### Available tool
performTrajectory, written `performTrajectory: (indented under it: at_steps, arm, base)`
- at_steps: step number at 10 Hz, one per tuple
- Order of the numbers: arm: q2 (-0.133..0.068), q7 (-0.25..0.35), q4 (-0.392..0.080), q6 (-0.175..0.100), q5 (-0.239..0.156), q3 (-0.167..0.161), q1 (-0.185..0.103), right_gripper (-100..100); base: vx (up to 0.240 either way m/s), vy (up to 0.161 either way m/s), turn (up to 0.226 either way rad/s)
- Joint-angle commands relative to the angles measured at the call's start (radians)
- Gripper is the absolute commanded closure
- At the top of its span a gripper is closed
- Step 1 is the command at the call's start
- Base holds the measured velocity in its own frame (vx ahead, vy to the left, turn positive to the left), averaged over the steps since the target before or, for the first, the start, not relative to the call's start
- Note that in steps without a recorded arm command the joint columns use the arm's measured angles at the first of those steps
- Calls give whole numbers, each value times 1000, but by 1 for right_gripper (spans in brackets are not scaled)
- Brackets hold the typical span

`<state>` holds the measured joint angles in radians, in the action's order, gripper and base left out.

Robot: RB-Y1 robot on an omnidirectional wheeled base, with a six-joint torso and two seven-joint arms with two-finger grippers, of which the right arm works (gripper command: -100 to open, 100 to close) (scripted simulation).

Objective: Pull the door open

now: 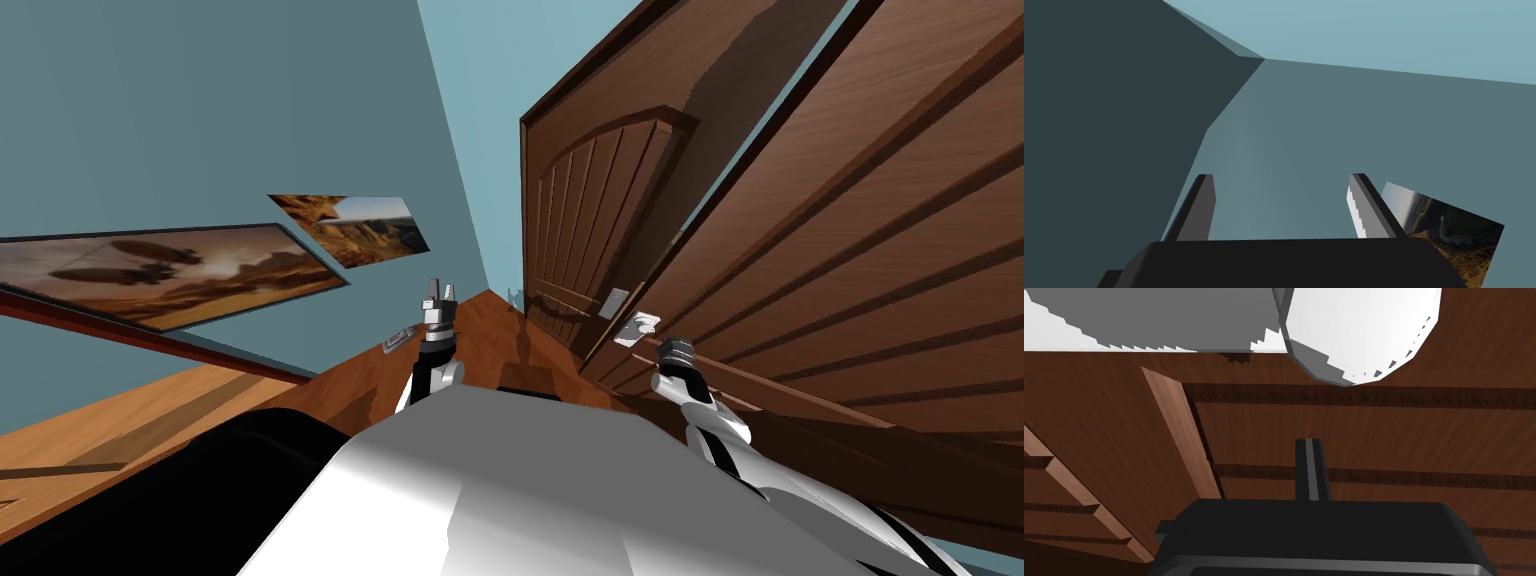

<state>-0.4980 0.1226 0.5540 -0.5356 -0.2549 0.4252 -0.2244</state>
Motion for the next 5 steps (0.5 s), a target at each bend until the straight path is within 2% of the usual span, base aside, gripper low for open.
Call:
performTrajectory:
  at_steps: [1,3,5]
  arm:
    - [4,7,2,-2,5,-13,-9,-100]
    - [7,14,10,1,11,-26,-17,-100]
    - [11,23,20,4,18,-44,-27,-100]
  base:
    - [-201,93,54]
    - [-168,122,39]
    - [-176,169,48]
